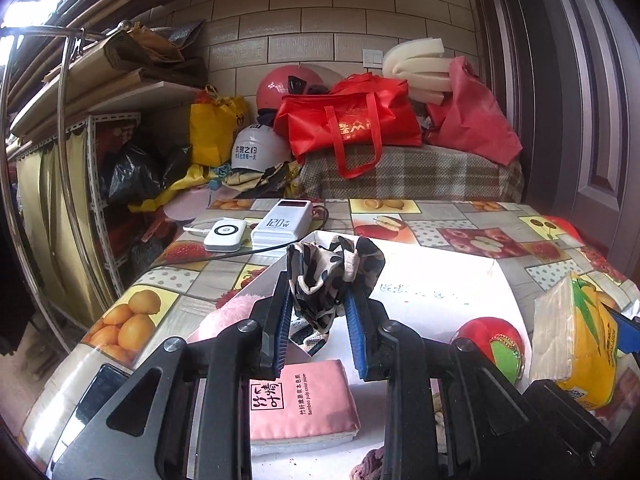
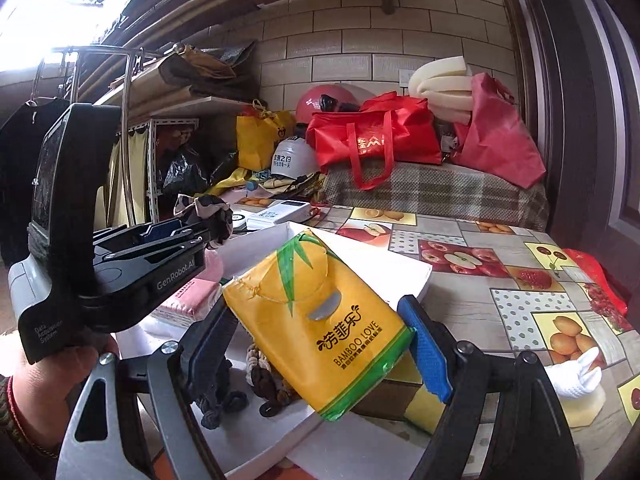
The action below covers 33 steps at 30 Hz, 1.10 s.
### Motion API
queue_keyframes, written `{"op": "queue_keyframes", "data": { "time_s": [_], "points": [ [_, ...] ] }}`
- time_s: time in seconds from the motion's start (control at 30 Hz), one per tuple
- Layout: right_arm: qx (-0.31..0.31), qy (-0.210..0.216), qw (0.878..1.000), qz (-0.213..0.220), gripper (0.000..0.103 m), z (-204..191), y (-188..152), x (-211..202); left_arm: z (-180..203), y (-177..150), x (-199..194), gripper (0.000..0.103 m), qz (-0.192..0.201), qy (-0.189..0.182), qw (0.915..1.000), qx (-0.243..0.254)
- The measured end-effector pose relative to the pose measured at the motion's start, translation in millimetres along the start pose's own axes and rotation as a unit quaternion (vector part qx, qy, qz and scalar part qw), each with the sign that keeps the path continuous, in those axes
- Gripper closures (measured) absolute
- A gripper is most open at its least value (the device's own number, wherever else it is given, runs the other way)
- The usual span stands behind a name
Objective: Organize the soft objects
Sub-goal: 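Carry the patterned cloth and yellow tissue pack into the box and open both grippers, then move both grippers back out to the table toward the foam pieces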
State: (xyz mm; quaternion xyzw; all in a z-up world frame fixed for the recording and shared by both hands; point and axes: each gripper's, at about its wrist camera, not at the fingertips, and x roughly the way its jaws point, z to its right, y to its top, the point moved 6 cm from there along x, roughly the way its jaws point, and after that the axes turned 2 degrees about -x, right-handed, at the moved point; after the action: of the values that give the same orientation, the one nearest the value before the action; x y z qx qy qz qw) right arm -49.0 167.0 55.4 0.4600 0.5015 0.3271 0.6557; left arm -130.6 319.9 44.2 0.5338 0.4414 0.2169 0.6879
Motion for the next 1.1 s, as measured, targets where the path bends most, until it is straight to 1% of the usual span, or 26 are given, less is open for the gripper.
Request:
{"op": "queue_keyframes", "data": {
  "time_s": [0.1,0.13,0.2,0.27,0.37,0.43,0.47,0.5,0.53,0.57,0.63,0.67,0.8,1.0,1.1],
  "points": [
    [-0.009,0.0,1.0,-0.002,0.021,-4.6,2.6,9.3,2.8,0.6,6.7,0.077,-0.014,-0.007,0.9999,0.003],
    [-0.011,-0.001,1.0,-0.004,0.021,-5.9,3.4,13.1,1.1,0.7,8.9,0.077,-0.021,-0.001,0.9998,0.001],
    [-0.007,0.004,1.0,-0.008,0.021,-6.0,4.7,18.9,-6.5,-0.5,14.2,0.077,-0.037,-0.002,0.9992,-0.014],
    [-0.005,0.001,1.0,-0.018,0.021,-5.5,4.3,25.2,-13.0,-1.6,16.4,0.077,-0.048,-0.006,0.9983,-0.033],
    [0.003,0.004,1.0,-0.025,0.02,-2.3,3.1,27.5,-15.1,0.4,15.1,0.076,-0.047,-0.001,0.9984,-0.032],
    [0.007,0.005,1.0,-0.023,0.02,-0.9,2.9,26.8,-13.5,0.4,12.5,0.07,-0.039,0.005,0.999,-0.023],
    [0.008,0.005,1.0,-0.024,0.02,-0.7,3.1,27.4,-12.4,0.2,11.4,0.062,-0.035,0.016,0.9992,-0.015],
    [0.006,0.005,1.0,-0.026,0.017,-1.3,2.7,27.9,-11.8,0.2,9.8,0.046,-0.029,0.03,0.9991,-0.006],
    [0.004,0.004,1.0,-0.029,0.016,-2.6,2.4,28.7,-12.1,0.5,8.3,0.033,-0.023,0.045,0.9987,0.0],
    [0.003,0.002,1.0,-0.029,0.011,-3.3,2.9,29.2,-14.6,1.5,5.5,0.015,-0.013,0.059,0.9982,0.0],
    [0.004,-0.007,1.0,-0.027,0.003,-2.5,3.8,29.0,-21.9,5.1,-1.2,0.006,0.005,0.066,0.9978,-0.009],
    [0.005,-0.008,1.0,-0.026,0.0,-2.1,4.0,28.7,-25.3,6.9,-4.2,0.0,0.011,0.065,0.9977,-0.016],
    [0.004,-0.009,1.0,-0.022,0.0,-2.7,4.6,26.7,-39.2,11.6,-14.8,0.0,0.035,0.074,0.9959,-0.039],
    [0.007,-0.01,1.0,-0.015,0.0,-1.9,5.3,24.5,-42.8,6.7,-12.0,0.0,0.024,0.065,0.9961,-0.054],
    [0.006,-0.011,1.0,-0.006,0.0,-2.8,6.2,20.9,-42.7,6.2,-16.2,0.0,0.03,0.059,0.996,-0.06]
  ]
}}
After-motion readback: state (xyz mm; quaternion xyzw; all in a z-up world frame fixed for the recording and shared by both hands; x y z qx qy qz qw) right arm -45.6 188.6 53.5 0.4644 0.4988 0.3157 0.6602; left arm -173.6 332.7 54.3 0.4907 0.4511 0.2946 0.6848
